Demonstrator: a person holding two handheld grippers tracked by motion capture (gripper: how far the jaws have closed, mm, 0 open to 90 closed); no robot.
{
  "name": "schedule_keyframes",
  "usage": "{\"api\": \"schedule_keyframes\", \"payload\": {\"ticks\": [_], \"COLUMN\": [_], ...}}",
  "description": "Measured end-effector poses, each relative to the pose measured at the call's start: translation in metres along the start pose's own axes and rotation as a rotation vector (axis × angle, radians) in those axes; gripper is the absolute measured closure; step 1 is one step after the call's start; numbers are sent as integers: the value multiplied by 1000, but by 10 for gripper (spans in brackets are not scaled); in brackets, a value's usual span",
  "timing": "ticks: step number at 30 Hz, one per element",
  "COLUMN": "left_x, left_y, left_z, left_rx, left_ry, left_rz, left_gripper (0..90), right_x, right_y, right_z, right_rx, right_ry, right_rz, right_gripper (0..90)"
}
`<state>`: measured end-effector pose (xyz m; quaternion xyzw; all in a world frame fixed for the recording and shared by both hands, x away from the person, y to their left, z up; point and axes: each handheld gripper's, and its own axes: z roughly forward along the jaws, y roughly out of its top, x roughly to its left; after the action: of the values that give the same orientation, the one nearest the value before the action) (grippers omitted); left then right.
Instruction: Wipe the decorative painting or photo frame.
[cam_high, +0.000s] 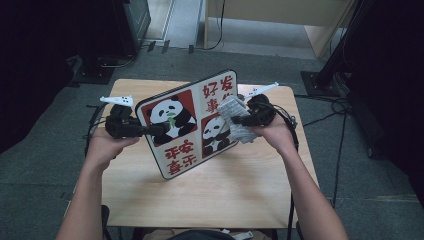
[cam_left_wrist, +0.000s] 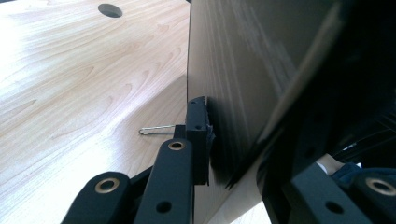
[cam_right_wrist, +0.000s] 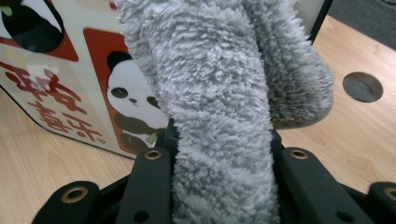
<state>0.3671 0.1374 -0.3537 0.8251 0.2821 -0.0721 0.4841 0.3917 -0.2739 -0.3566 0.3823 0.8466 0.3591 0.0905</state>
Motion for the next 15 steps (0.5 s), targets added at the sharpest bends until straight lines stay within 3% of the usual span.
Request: {"api": "schedule_keyframes", "payload": {"ticks": [15], "left_x": [0], "left_y": [0], "left_z": [0], "left_rx": [4], "left_ry": [-4], "left_rz": [8], "left_gripper": [785], "right_x": [0], "right_y": [-28], "right_z": [20], "right_rx": [13], "right_ry": [31], "right_rz": [30], "right_gripper": [679]}}
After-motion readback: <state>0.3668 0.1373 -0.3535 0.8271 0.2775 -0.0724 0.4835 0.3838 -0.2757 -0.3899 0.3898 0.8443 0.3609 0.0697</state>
